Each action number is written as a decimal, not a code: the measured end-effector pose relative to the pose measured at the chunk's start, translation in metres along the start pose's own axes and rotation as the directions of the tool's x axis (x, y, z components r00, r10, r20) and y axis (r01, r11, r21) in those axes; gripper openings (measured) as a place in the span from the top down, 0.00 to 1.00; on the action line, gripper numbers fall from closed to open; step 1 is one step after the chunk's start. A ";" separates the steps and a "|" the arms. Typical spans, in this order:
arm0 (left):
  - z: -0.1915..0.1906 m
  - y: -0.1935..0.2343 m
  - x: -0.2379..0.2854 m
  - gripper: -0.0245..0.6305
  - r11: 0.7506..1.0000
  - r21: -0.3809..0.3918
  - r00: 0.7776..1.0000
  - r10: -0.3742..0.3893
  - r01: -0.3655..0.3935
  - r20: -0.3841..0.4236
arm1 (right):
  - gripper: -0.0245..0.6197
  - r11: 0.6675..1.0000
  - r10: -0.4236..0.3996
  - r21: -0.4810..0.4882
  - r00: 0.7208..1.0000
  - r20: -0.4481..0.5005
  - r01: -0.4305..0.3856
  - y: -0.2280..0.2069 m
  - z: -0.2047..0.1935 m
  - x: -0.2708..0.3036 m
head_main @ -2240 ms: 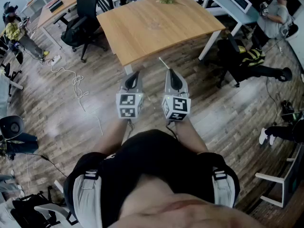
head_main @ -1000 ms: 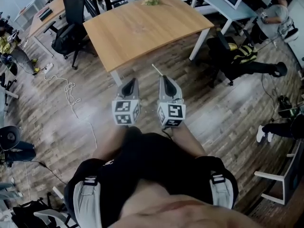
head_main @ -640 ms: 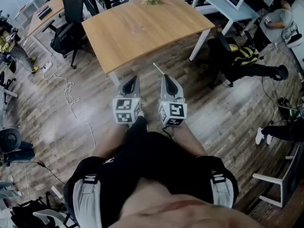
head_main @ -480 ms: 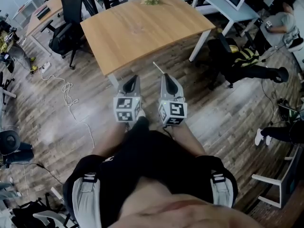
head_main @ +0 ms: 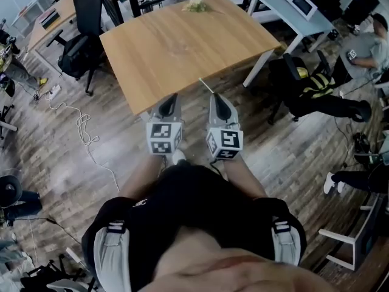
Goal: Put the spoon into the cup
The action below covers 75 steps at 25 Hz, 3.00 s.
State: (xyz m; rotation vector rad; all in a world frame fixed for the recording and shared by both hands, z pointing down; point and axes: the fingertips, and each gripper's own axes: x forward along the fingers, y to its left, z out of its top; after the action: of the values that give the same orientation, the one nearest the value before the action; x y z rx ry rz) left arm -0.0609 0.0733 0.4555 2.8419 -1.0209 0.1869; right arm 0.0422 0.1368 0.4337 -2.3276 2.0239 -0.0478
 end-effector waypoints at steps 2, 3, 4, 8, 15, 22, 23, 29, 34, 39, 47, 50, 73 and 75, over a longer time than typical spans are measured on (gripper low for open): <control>0.005 0.017 0.015 0.94 1.000 -0.003 1.000 0.001 -0.001 -0.001 | 0.95 1.000 0.000 0.002 1.000 -0.004 0.000 0.000 0.002 0.023; 0.007 0.025 0.023 0.94 1.000 -0.004 1.000 0.001 -0.001 -0.002 | 0.95 1.000 0.000 0.004 1.000 -0.006 0.000 0.001 0.002 0.033; 0.009 0.032 0.029 0.94 1.000 -0.005 1.000 0.001 -0.001 -0.003 | 0.95 1.000 0.000 0.008 1.000 -0.009 0.000 0.001 0.002 0.043; 0.016 0.052 0.057 0.94 1.000 -0.003 1.000 -0.006 0.006 -0.005 | 0.95 1.000 0.000 0.006 1.000 -0.008 0.000 -0.001 0.005 0.077; 0.022 0.081 0.108 0.94 1.000 0.005 1.000 -0.024 0.024 -0.008 | 0.95 1.000 -0.019 -0.002 1.000 -0.003 0.019 -0.014 0.006 0.132; 0.027 0.100 0.141 0.94 0.998 0.018 0.998 -0.058 0.058 -0.021 | 0.95 0.999 -0.041 0.015 0.999 0.002 0.041 -0.018 0.004 0.169; 0.027 0.103 0.144 0.94 0.998 0.019 0.998 -0.060 0.060 -0.023 | 0.95 0.999 -0.042 0.018 0.999 0.004 0.042 -0.017 0.005 0.172; 0.019 0.117 0.151 0.94 0.999 0.016 0.998 -0.047 0.047 -0.040 | 0.95 1.000 0.006 0.028 1.000 -0.017 -0.005 -0.008 -0.005 0.189; 0.016 0.135 0.155 0.94 1.000 0.016 0.999 -0.022 0.023 -0.042 | 0.95 0.999 0.032 0.025 0.999 -0.017 -0.032 0.001 -0.009 0.211; 0.019 0.155 0.169 0.94 1.000 0.015 0.999 0.012 -0.011 -0.043 | 0.95 0.998 0.062 0.031 0.998 -0.015 -0.061 0.004 -0.010 0.240; 0.023 0.180 0.206 0.94 0.999 0.021 0.998 0.043 -0.042 -0.045 | 0.95 0.994 0.099 0.039 0.995 -0.014 -0.098 -0.003 -0.012 0.288; 0.023 0.185 0.221 0.94 0.998 0.026 0.997 0.058 -0.056 -0.050 | 0.95 0.992 0.121 0.043 0.993 -0.015 -0.120 -0.011 -0.013 0.305; 0.053 0.230 0.391 0.94 0.962 -0.014 0.955 0.270 -0.274 -0.125 | 0.95 0.944 0.330 0.044 0.934 -0.135 -0.328 -0.109 -0.027 0.484; 0.051 0.236 0.405 0.94 0.954 -0.012 0.946 0.297 -0.301 -0.129 | 0.95 0.933 0.359 0.045 0.921 -0.150 -0.356 -0.115 -0.031 0.500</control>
State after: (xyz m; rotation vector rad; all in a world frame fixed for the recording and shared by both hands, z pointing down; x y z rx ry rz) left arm 0.1027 -0.3680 0.4842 2.5933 -1.4070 0.3682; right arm 0.2241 -0.3429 0.4646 -1.9602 2.4803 -0.2354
